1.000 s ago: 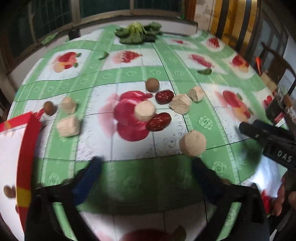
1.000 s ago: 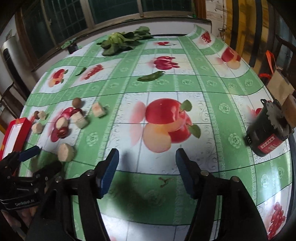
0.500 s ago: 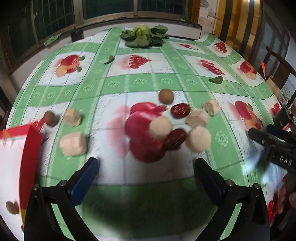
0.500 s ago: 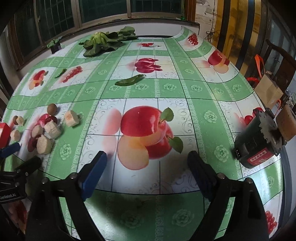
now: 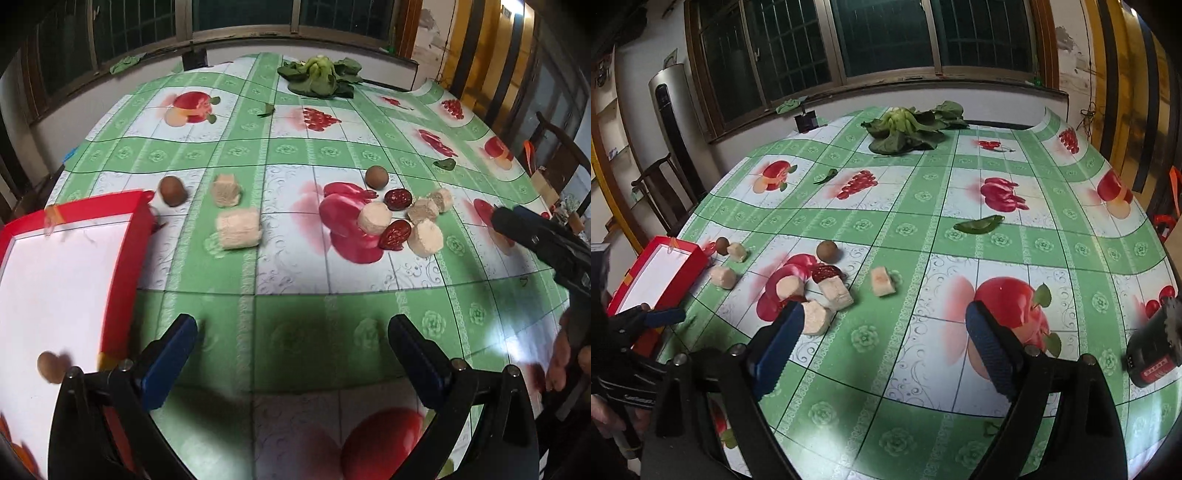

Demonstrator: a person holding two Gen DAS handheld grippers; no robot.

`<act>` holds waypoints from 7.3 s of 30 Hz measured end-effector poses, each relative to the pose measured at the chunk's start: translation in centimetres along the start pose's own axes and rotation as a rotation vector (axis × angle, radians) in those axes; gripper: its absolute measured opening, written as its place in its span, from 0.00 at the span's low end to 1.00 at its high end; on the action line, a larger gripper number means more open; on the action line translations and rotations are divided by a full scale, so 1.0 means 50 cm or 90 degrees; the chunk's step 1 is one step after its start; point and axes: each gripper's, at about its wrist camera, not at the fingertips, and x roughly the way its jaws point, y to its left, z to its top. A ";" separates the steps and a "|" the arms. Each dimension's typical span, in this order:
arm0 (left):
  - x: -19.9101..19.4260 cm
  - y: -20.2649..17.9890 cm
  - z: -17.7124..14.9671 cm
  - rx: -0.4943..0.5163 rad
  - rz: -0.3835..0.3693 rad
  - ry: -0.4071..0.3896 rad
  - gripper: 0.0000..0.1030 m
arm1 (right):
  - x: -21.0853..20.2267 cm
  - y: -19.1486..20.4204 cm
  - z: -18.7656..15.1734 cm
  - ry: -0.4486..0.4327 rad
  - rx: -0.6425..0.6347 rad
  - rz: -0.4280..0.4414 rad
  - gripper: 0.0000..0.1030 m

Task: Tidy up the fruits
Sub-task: 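Move both open tools back toward the remaining foods on the table, then grasp a round beige cake piece with the right tool, then carry the beige piece into the red tray while the left tool drops a beige cylinder there, then move both open tools back over the foods on the table, then grasp a beige cube with the right tool while the left tool grasps a brown nut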

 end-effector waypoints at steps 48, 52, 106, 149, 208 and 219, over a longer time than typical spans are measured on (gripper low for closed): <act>0.197 0.145 0.358 -0.127 0.109 -0.015 0.99 | -0.026 -0.134 0.017 -0.066 0.172 0.052 0.86; 0.221 0.137 0.327 -0.118 0.124 0.014 0.99 | -0.039 -0.164 0.019 -0.089 0.208 0.048 0.87; -0.037 -0.173 -0.025 0.235 -0.063 -0.030 0.98 | 0.044 -0.101 0.073 0.006 0.150 0.209 0.30; -0.277 0.341 -0.169 -0.165 0.197 -0.143 0.26 | 0.022 0.511 -0.091 0.119 -0.190 0.455 0.30; 0.022 -0.048 0.041 0.068 -0.068 -0.040 0.22 | 0.121 -0.039 0.039 0.078 0.057 0.081 0.29; -0.121 -0.013 0.005 0.039 -0.024 -0.137 0.22 | 0.068 -0.008 0.041 0.012 0.051 0.133 0.29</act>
